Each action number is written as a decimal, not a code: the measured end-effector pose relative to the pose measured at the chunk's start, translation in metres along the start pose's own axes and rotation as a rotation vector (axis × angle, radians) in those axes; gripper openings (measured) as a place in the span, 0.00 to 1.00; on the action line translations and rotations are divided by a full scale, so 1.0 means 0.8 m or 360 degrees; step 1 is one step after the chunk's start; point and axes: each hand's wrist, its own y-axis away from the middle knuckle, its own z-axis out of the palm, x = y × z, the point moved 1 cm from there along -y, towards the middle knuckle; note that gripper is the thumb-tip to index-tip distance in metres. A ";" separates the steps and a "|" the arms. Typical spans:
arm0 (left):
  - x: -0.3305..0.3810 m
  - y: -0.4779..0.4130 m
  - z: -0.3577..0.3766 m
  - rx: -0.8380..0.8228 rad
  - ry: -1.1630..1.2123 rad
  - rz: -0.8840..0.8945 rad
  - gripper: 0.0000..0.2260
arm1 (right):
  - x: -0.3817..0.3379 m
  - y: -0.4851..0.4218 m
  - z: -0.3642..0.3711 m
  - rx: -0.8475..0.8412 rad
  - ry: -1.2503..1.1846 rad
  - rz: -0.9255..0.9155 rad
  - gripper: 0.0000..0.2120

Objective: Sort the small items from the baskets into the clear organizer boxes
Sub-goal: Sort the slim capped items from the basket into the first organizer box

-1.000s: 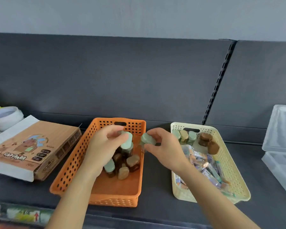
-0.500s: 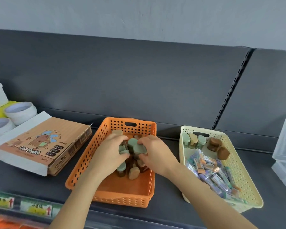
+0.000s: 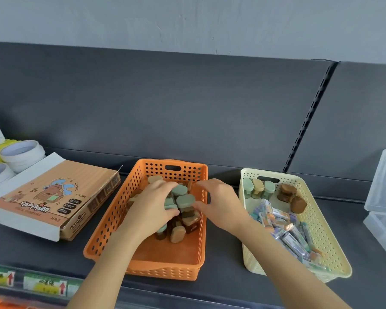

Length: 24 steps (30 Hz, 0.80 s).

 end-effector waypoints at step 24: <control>0.188 -0.128 0.112 -0.0365 0.0062 0.0432 0.28 | 0.212 0.058 -0.112 0.0168 0.0108 0.0675 0.01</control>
